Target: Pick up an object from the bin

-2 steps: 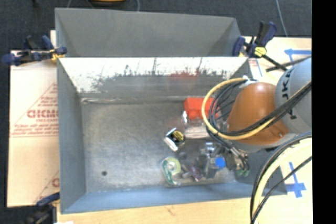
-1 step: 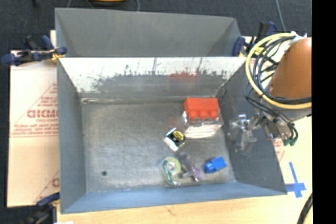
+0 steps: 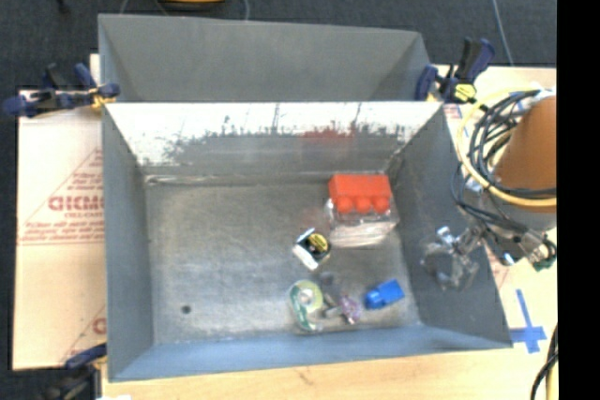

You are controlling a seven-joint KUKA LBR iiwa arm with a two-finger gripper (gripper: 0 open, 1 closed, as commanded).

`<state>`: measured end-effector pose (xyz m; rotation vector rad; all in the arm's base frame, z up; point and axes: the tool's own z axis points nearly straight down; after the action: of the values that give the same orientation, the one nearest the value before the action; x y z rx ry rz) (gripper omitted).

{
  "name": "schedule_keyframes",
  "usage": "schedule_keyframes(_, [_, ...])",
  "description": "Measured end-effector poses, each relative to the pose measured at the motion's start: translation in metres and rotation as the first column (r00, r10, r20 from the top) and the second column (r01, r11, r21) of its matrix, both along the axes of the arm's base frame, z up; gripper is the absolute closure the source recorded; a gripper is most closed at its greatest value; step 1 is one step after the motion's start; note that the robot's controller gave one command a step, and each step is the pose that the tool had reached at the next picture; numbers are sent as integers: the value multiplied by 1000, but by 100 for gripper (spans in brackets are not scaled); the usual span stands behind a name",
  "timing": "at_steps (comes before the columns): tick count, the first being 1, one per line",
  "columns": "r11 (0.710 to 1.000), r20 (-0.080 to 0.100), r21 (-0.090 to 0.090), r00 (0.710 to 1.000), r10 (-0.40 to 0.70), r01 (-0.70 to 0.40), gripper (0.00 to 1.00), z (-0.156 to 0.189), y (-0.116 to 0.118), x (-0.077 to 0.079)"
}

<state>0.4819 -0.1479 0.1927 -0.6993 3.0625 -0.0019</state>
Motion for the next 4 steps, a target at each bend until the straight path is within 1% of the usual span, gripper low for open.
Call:
schedule_keyframes(1, [1000, 2, 1, 1000, -2, 2, 0, 1, 1, 0])
schedule_keyframes(2, [971, -1, 3, 971, -241, 241, 0, -111, 59, 19])
schedule_keyframes(3, [971, 4, 2, 971, -240, 240, 100, -108, 57, 20])
schedule_keyframes(4, [971, 4, 1, 971, -239, 239, 0, -108, 57, 20])
